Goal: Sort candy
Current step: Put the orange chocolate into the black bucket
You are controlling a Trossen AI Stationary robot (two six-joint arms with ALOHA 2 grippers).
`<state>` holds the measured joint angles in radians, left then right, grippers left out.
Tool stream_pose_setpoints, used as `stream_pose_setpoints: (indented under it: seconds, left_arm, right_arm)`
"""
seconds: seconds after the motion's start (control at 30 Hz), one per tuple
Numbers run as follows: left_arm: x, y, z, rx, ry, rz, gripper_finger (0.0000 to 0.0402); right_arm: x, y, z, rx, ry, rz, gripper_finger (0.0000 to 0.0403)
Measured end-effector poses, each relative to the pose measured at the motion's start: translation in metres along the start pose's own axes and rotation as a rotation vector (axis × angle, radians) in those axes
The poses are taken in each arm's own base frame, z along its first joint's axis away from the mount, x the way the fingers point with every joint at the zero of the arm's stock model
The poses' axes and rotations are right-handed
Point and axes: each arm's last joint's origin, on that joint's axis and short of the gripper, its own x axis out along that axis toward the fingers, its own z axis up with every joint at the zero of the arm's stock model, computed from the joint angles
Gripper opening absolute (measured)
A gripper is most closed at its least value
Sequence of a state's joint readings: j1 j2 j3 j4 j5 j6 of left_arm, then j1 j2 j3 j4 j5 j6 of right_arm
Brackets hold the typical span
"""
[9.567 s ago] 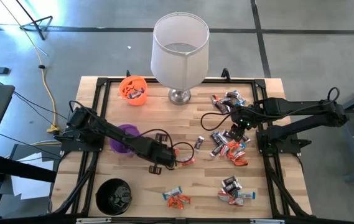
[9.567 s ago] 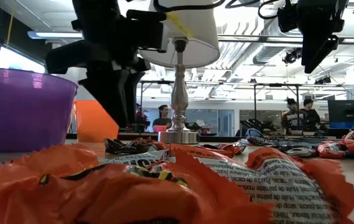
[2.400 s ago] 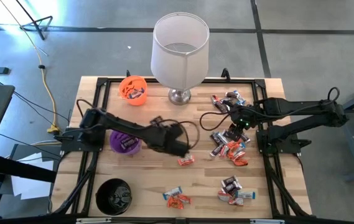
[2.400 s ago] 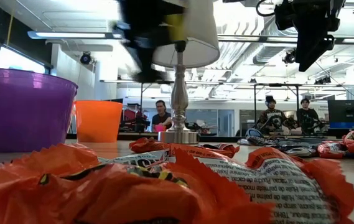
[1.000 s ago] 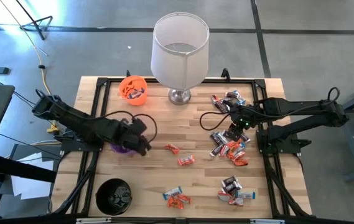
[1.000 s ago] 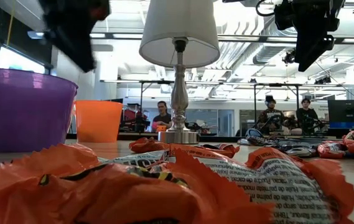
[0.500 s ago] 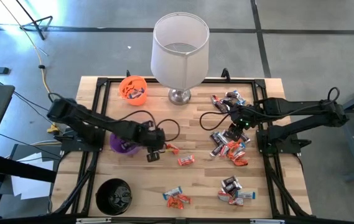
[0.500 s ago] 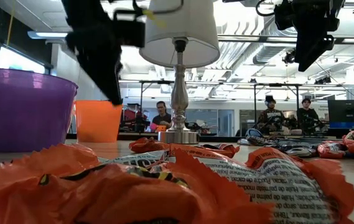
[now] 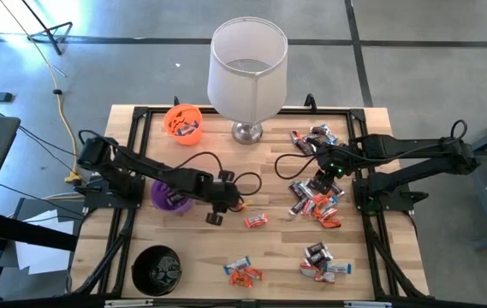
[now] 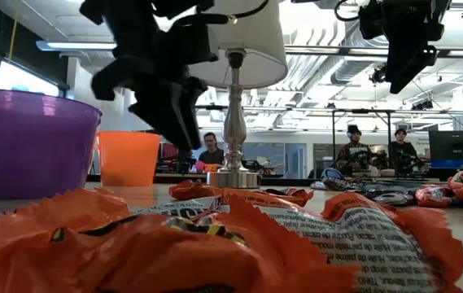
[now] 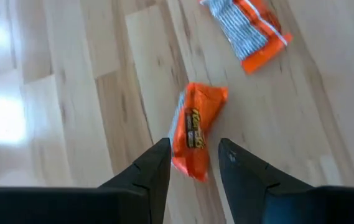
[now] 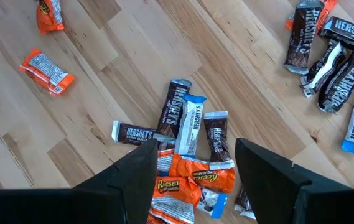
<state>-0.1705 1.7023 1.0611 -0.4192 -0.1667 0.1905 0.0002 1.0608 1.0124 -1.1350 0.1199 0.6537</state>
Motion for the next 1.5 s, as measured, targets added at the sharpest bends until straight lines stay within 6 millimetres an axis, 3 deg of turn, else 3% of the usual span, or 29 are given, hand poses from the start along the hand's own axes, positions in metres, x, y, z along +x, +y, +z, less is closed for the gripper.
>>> stream_pose_setpoints:
  seconds: [0.47,0.8,1.13,1.5]
  left_arm:
    - [0.038,0.02,-0.007,-0.068,0.012,-0.056,0.0119]
    - [0.062,0.018,-0.012,-0.127,0.036,-0.143,0.0119]
    - [0.068,0.017,-0.015,-0.17,0.05,-0.148,0.0118]
    - [0.066,0.018,-0.012,-0.278,0.074,-0.147,0.0027]
  right_arm:
    - [0.0,0.001,0.001,0.002,-0.011,0.008,0.0211]
    - [0.0,0.001,0.002,0.002,-0.015,0.011,0.0211]
    - [0.0,0.001,0.002,0.003,-0.016,0.013,0.0211]
    - [0.0,0.001,0.002,0.003,-0.016,0.013,0.0211]
